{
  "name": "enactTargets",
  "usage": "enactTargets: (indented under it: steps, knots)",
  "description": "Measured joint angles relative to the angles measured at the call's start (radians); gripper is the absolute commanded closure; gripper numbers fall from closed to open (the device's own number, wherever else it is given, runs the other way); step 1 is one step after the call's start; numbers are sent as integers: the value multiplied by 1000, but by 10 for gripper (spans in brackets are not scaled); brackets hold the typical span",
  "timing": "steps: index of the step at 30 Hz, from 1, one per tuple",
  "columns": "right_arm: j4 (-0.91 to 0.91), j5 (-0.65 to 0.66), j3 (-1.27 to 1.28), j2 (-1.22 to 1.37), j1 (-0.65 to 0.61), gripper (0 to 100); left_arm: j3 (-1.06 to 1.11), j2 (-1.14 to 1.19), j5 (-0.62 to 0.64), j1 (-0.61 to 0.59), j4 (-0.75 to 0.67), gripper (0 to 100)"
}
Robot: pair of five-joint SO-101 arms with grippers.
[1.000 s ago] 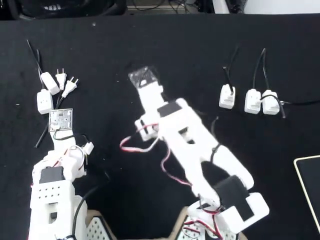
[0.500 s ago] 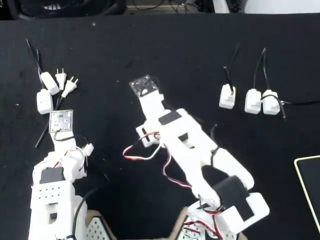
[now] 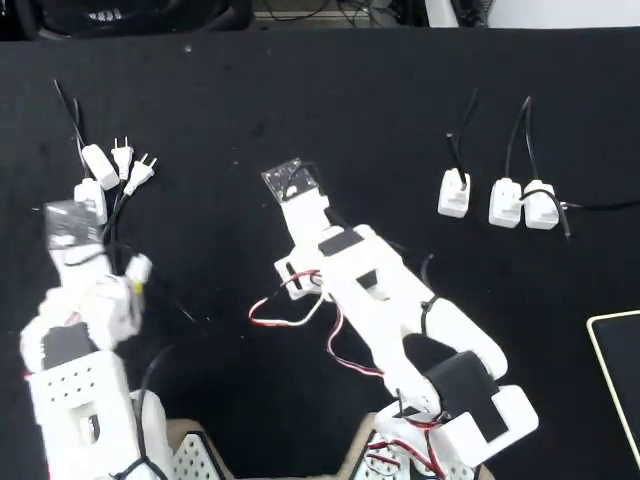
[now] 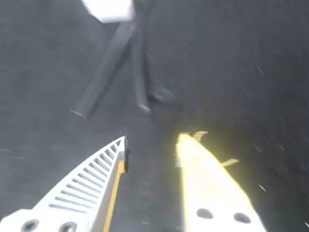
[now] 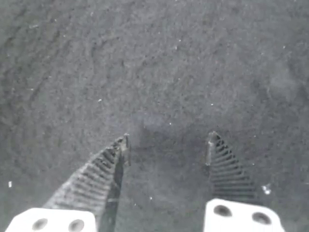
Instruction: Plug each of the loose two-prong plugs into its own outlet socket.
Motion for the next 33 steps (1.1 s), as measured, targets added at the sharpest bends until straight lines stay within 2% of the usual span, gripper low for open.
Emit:
enactTargets:
  steps: [5,9,26,33]
  knots:
    - [-77,0,51,0,0,769,-138,28,-72,-106,15,726]
    - [-81,0,51,0,0,769,-255,138,-74,-127,15,726]
    - [-91,0,51,0,0,769,-815,988,-80,-137,-25,726]
    - [-92,0,51,0,0,769,-1014,1258,-80,-146,-35,726]
